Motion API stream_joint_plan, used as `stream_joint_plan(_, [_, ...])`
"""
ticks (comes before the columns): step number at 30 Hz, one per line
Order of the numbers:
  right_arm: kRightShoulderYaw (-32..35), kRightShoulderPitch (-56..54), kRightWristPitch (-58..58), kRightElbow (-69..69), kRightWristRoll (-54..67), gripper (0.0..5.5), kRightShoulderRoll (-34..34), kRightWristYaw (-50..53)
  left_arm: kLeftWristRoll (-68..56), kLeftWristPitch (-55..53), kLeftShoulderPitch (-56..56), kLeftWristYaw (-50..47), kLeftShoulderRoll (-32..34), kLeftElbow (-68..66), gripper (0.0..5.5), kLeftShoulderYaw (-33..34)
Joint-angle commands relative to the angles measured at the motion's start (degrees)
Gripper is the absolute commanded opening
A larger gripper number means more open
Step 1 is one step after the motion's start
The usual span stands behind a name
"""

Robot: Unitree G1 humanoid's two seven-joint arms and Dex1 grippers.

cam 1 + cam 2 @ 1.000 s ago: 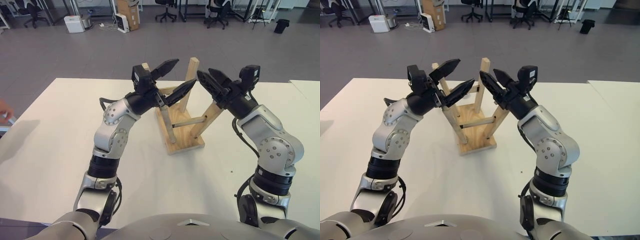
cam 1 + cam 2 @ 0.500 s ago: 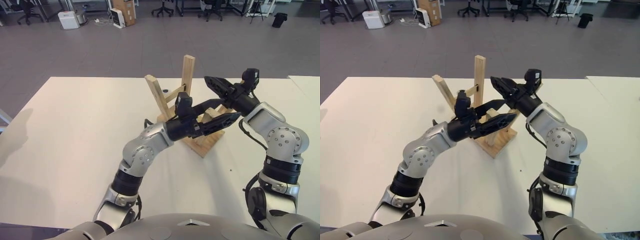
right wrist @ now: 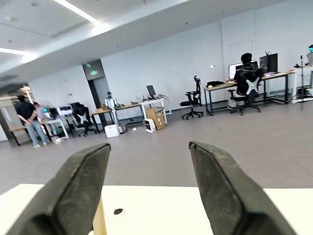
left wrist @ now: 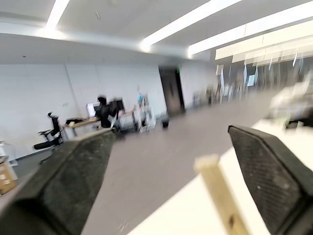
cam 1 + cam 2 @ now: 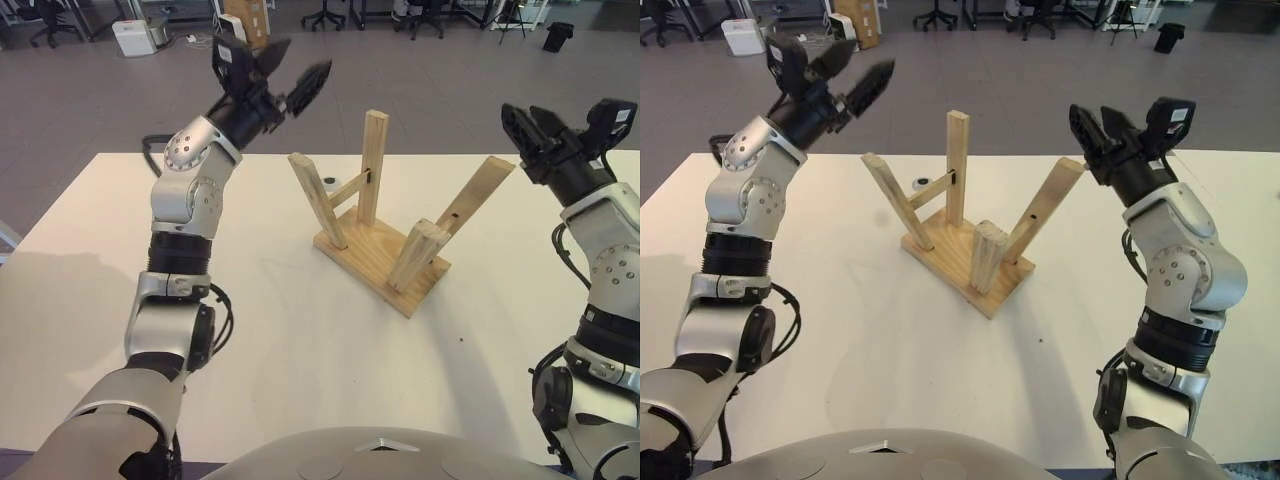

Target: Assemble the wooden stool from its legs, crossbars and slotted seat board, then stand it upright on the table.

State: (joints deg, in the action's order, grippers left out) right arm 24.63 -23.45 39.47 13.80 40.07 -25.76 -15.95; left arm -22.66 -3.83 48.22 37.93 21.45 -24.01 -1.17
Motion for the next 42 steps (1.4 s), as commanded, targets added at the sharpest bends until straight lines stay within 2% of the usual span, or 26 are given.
stream_joint_plan(1, [-1.0,2.1,-1.7,2.1,-0.8,3.03,1.4,1.0,11.5,12.8,6.4,6.1,1.5,-20.6,4.24,-5.2])
stream_joint_plan(5, [-0.6,4.1,-2.0,1.8,-0.9,3.03,1.4,1.4,15.6,21.0,9.7,9.2,-0.1,-31.9,4.24,-5.9])
stream_joint_plan(9, [-0.9,7.3,-2.2,0.1,-1.9,3.03,1.6,1.5,10.6,20.2,7.2,18.8,-0.7,-27.9,4.24,-3.8])
stream_joint_plan(12, [-3.8,8.7,-2.6,-2.8,-2.6,3.03,4.1,0.5,2.4,8.9,3.5,26.6,0.5,-15.9,4.24,-1.6])
stream_joint_plan(17, [-9.5,4.8,-5.9,-11.8,-5.3,3.03,6.4,-2.9,-15.3,-19.6,-3.7,31.4,4.3,10.0,4.24,1.7])
stream_joint_plan(22, [-13.2,0.4,-7.9,-18.3,-7.0,3.03,8.8,-6.4,-23.0,-33.6,-11.7,32.0,7.3,21.6,4.24,2.5])
stream_joint_plan(33, [-13.8,-8.7,-12.3,-40.0,-7.6,3.03,10.9,-17.7,-36.7,-49.3,-23.3,27.0,2.9,35.2,4.24,-0.7])
stream_joint_plan(38, [-13.8,-10.4,-11.9,-37.3,-6.9,3.03,9.6,-20.7,-36.6,-47.4,-22.2,26.2,5.5,32.6,4.24,2.9])
stream_joint_plan(42, [-7.6,-15.2,-6.5,-29.3,0.6,3.03,6.2,-20.1,-38.8,-45.5,-17.9,23.1,6.2,27.9,4.24,10.3])
